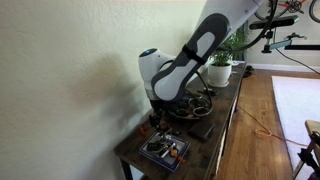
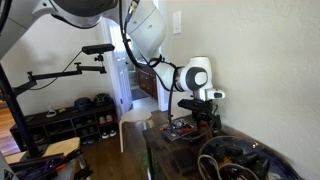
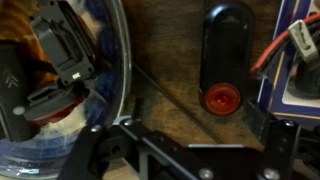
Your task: Pick the black object on the table and place it on the tray
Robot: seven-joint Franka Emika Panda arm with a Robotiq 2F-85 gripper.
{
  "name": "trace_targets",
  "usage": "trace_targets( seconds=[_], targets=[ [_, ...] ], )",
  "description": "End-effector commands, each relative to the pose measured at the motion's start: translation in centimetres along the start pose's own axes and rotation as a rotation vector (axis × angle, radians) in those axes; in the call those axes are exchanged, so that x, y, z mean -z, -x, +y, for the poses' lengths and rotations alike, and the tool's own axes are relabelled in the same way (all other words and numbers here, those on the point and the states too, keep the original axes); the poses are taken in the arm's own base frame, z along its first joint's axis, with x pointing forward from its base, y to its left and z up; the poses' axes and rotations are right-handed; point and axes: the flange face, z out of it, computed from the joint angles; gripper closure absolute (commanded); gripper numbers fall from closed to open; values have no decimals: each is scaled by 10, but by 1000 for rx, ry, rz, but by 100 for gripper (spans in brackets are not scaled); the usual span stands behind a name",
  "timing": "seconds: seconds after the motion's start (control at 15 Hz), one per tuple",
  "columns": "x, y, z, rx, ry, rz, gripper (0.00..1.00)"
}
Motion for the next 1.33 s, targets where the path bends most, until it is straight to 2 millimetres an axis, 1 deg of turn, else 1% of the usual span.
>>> trace_targets(
  seconds=[0.0,0.2,0.47,0.8,1.27],
  targets=[
    [0,-3,0,18,-12,7,0],
    [1,0,5,27,-3,3,0],
    [-5,6,12,21,-9,-13,0],
    [-10,13,12,8,-22,-29,0],
    [-6,25,10,-37,-44,-63,0]
  ],
)
